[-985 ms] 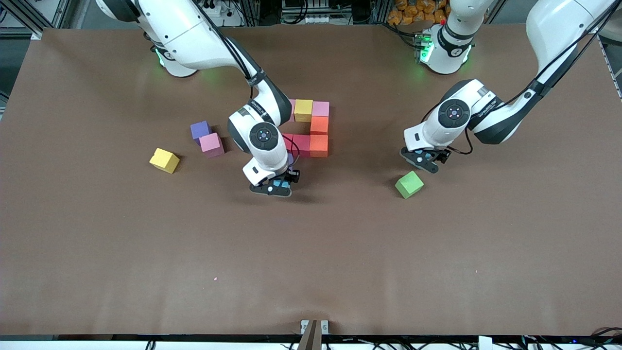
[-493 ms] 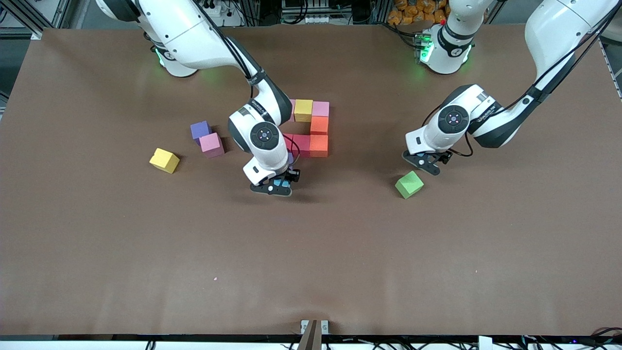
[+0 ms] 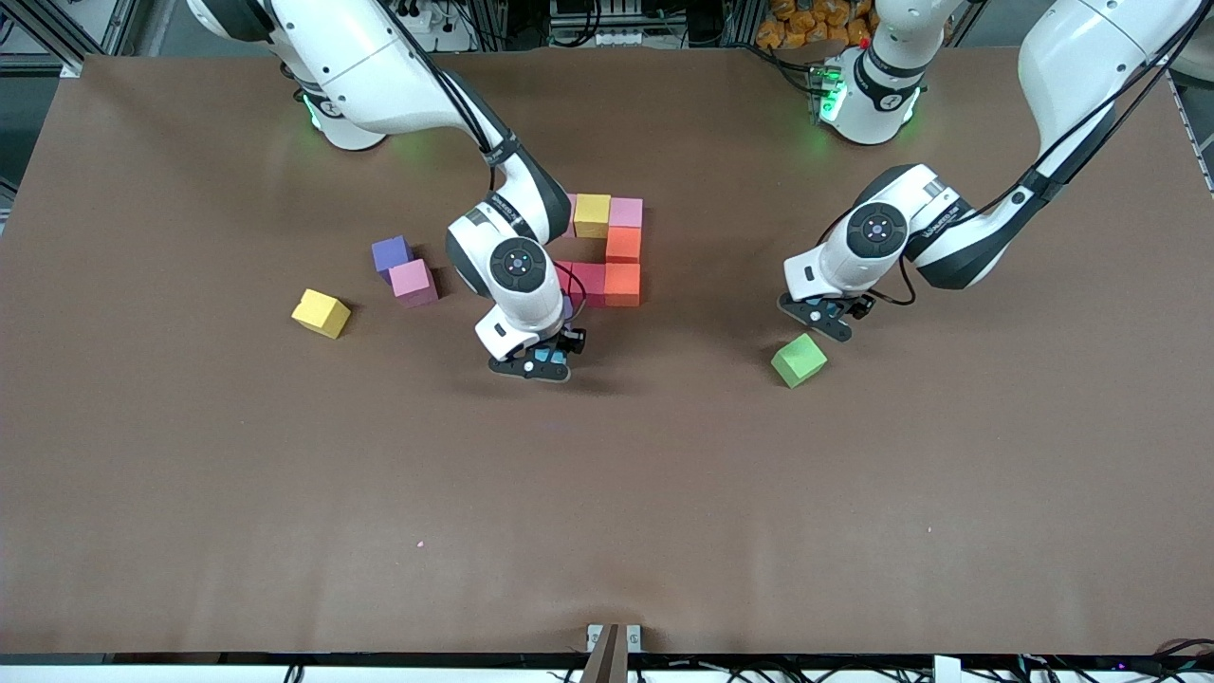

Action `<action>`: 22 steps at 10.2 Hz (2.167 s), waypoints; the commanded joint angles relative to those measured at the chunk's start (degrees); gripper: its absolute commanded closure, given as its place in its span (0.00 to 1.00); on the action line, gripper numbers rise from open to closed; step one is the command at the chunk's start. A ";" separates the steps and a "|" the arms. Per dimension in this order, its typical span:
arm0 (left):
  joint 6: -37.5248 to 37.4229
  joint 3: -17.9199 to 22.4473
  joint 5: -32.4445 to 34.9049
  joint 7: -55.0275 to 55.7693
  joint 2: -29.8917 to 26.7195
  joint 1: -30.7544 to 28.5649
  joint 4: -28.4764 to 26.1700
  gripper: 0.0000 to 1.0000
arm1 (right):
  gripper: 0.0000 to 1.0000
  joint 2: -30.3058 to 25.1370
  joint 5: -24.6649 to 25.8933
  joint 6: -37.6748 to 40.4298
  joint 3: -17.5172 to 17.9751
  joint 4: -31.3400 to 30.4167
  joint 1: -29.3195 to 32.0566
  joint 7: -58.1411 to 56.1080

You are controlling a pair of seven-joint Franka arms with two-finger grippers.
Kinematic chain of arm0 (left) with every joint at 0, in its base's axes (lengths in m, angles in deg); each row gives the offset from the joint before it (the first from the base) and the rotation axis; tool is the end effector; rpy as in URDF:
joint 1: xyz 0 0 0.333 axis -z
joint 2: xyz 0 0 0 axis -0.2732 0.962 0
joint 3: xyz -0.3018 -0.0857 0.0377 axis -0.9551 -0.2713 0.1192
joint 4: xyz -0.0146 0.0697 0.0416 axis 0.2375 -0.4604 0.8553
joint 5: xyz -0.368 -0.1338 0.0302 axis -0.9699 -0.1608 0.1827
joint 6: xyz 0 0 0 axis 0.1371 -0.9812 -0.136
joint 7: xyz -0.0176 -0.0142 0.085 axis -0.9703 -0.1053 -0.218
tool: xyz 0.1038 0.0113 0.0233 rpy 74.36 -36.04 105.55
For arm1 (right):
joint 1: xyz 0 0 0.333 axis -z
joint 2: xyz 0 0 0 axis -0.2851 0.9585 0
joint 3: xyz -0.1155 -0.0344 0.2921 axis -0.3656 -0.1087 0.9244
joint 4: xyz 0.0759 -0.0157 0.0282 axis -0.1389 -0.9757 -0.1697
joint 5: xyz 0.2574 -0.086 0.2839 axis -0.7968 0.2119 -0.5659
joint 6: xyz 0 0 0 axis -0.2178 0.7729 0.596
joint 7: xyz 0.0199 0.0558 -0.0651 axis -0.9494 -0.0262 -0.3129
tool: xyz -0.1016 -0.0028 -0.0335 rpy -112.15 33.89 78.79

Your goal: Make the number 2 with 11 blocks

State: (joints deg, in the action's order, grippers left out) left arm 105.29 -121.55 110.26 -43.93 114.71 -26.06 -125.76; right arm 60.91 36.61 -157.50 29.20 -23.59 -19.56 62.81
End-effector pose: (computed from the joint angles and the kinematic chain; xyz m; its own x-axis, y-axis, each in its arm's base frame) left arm 0.4536 -0.1785 0.2055 0.8102 -0.5529 -0.1946 -0.5663 -0.8240 -0.0164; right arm 0.5212 0.4164 0.1936 0.9907 -0.1343 -0.0222 -0.1339 -0.9908 0.0182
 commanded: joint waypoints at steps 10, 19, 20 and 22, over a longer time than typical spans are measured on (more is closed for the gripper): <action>-15.42 -8.07 -12.92 7.95 -2.82 2.70 18.65 0.65 | 0.00 -1.74 0.09 2.99 -0.14 -2.61 -0.70 0.01; -17.01 2.42 -17.86 37.75 1.05 24.35 37.29 0.69 | 0.00 -13.23 -0.79 12.39 -0.32 -1.90 2.63 -0.08; -16.92 8.13 -18.29 47.06 2.62 31.56 40.27 0.69 | 0.00 -16.04 -0.79 15.19 -0.32 -1.99 4.12 -0.34; -16.57 17.20 -18.12 61.68 6.31 43.62 46.69 0.69 | 0.00 -20.18 -0.79 20.73 -0.23 -2.43 7.28 -6.19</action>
State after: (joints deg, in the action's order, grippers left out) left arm 89.79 -109.93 92.90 9.66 117.06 10.18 -85.65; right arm 44.86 36.43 -139.93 28.42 -24.03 -15.02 60.95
